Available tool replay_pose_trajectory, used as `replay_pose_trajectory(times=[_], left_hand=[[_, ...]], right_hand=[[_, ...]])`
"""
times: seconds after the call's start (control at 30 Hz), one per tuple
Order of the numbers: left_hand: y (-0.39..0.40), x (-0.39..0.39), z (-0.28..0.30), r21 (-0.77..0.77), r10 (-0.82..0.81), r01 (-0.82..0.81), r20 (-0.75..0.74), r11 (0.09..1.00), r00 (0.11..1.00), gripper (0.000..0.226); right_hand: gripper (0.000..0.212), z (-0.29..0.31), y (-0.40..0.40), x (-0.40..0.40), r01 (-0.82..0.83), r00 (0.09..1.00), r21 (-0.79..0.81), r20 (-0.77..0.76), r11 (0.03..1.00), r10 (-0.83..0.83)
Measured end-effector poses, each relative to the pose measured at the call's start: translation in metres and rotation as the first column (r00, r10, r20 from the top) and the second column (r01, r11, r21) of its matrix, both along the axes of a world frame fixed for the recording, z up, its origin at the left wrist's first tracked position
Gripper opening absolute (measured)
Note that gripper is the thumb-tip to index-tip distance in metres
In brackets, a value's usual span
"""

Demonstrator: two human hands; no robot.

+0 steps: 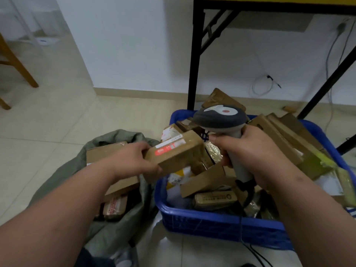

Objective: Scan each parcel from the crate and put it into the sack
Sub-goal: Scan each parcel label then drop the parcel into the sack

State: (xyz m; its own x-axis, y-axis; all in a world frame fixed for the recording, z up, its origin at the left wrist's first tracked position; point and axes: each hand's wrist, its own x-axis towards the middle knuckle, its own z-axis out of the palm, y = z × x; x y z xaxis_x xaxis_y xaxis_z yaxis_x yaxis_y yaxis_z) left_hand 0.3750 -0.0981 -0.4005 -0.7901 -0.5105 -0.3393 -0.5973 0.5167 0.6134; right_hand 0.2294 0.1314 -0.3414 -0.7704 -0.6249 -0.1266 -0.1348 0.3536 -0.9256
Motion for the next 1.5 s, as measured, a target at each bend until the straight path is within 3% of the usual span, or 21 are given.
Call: replay_pose_trajectory(times=[0.1,0.17,0.27,0.37,0.5,0.57,0.7,0.77,0.83,0.9,0.93,1.0,1.1,1.2,1.33,1.4,1.5], left_hand=[[0.005,0.018,0.016,0.420,0.247,-0.179,-0.112,0.889,0.962,0.057],[0.012,0.027,0.025,0.627,0.346,-0.199,-0.121,0.753,0.930,0.061],[0.023,0.036,0.037,0.859,0.451,-0.150,-0.102,0.489,0.886,0.046],[0.036,0.040,0.044,0.956,0.436,-0.035,-0.100,0.291,0.894,0.054],[0.056,0.035,0.050,0.985,0.385,0.068,-0.126,0.161,0.914,0.060],[0.064,0.032,0.050,0.987,0.358,0.085,-0.128,0.136,0.925,0.062],[0.071,0.026,0.050,0.983,0.343,0.145,-0.174,0.111,0.923,0.052],[0.070,0.020,0.047,0.966,0.376,0.173,-0.235,0.192,0.896,0.040],[0.070,0.014,0.044,0.935,0.449,0.132,-0.277,0.329,0.849,0.033],[0.070,0.008,0.039,0.870,0.501,0.038,-0.318,0.492,0.805,0.029],[0.071,0.006,0.038,0.839,0.497,0.012,-0.334,0.544,0.801,0.030],[0.072,0.005,0.037,0.821,0.466,-0.002,-0.322,0.571,0.824,0.054],[0.068,0.005,0.037,0.837,0.486,-0.025,-0.292,0.547,0.824,0.068],[0.061,0.004,0.039,0.937,0.584,-0.062,-0.163,0.345,0.795,0.062],[0.054,0.007,0.039,0.985,0.576,0.002,-0.102,0.172,0.811,0.066],[0.054,0.008,0.038,0.986,0.527,0.027,-0.111,0.164,0.843,0.065],[0.058,0.007,0.037,0.970,0.491,0.012,-0.134,0.244,0.861,0.051]], right_hand=[[0.025,0.004,0.005,0.003,0.037,0.999,-0.042,0.015,0.998,-0.036],[0.024,0.006,0.009,0.008,0.059,0.998,-0.081,0.025,0.995,-0.057],[0.027,0.008,0.012,0.019,0.120,0.989,-0.171,0.110,0.978,-0.102],[0.027,0.013,0.012,0.029,0.203,0.956,-0.280,0.266,0.938,-0.128],[0.041,0.018,0.005,0.045,0.243,0.904,-0.426,0.424,0.871,-0.045],[0.041,0.018,0.000,0.054,0.237,0.903,-0.504,0.429,0.831,0.003],[0.020,0.016,-0.007,0.062,0.197,0.943,-0.554,0.333,0.809,-0.001],[0.030,0.013,-0.007,0.062,0.170,0.958,-0.531,0.286,0.830,-0.014],[0.048,0.011,-0.008,0.065,0.148,0.964,-0.502,0.264,0.852,-0.013],[0.047,0.008,-0.010,0.068,0.125,0.968,-0.505,0.251,0.854,0.007],[0.041,0.008,-0.011,0.069,0.114,0.969,-0.518,0.248,0.848,0.021],[0.037,0.008,-0.013,0.072,0.100,0.966,-0.548,0.254,0.830,0.052],[0.044,0.010,-0.013,0.074,0.071,0.956,-0.575,0.273,0.815,0.109],[0.050,0.012,-0.012,0.072,0.091,0.947,-0.577,0.302,0.812,0.109],[0.027,0.013,-0.012,0.066,0.140,0.940,-0.558,0.333,0.818,0.066],[0.025,0.013,-0.011,0.066,0.141,0.937,-0.556,0.343,0.819,0.072],[0.036,0.013,-0.009,0.070,0.092,0.950,-0.546,0.298,0.833,0.091]])
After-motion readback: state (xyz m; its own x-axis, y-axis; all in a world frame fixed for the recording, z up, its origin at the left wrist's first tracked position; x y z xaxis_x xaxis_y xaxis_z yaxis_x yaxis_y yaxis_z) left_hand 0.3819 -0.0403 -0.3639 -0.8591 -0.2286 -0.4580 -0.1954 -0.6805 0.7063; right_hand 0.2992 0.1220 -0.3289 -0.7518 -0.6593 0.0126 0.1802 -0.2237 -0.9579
